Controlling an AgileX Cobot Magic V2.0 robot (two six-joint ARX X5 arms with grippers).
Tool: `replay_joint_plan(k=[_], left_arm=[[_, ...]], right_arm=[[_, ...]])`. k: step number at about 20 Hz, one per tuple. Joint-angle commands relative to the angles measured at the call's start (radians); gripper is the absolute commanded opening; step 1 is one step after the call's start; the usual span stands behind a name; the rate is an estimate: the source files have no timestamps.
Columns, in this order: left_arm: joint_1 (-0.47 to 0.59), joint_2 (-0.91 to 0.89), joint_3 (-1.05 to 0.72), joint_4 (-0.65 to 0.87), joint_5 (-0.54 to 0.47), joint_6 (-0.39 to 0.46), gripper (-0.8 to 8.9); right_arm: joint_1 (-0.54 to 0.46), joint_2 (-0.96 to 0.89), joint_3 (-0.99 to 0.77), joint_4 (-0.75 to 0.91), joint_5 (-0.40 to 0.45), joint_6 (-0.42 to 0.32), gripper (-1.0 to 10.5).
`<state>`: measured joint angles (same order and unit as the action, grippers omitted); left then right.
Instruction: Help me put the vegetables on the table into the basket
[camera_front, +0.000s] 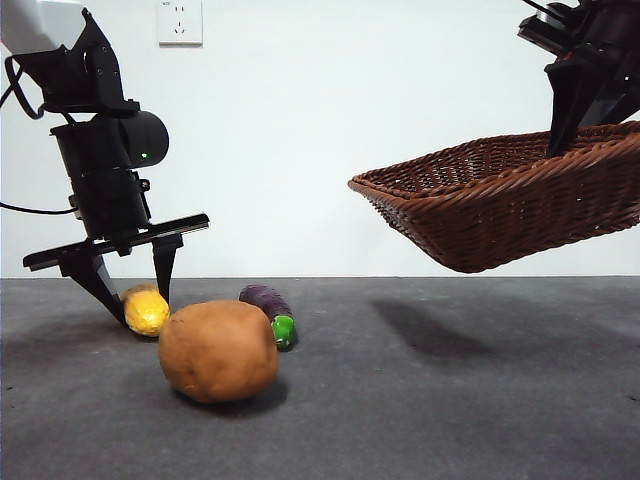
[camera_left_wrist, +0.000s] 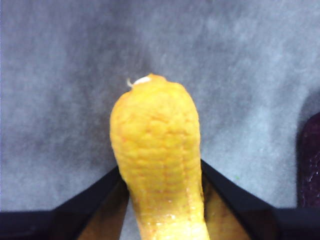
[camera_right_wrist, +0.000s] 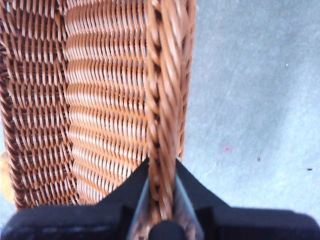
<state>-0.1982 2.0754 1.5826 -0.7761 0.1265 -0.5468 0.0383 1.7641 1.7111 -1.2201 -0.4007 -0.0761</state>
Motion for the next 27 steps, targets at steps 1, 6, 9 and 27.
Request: replay_joint_plan(k=[1, 6, 9, 27], left_arm=[[0.000, -0.001, -0.003, 0.014, 0.005, 0.029, -0.09], [-0.018, -0.105, 0.078, 0.015, 0.220, 0.158, -0.09], [-0.069, -0.204, 0.107, 0.016, 0.397, 0.225, -0.09], [-0.422, -0.248, 0.107, -0.051, 0.115, 0.203, 2.30]], right_arm=[[0.002, -0.015, 0.003, -0.010, -0.014, -0.007, -0.2], [0.002, -0.015, 0.003, -0.015, 0.043, 0.014, -0.2], [0.002, -0.015, 0.003, -0.016, 0.072, 0.060, -0.2], [0.244, -0.015, 0.003, -0.087, 0.085, 0.121, -0.2]])
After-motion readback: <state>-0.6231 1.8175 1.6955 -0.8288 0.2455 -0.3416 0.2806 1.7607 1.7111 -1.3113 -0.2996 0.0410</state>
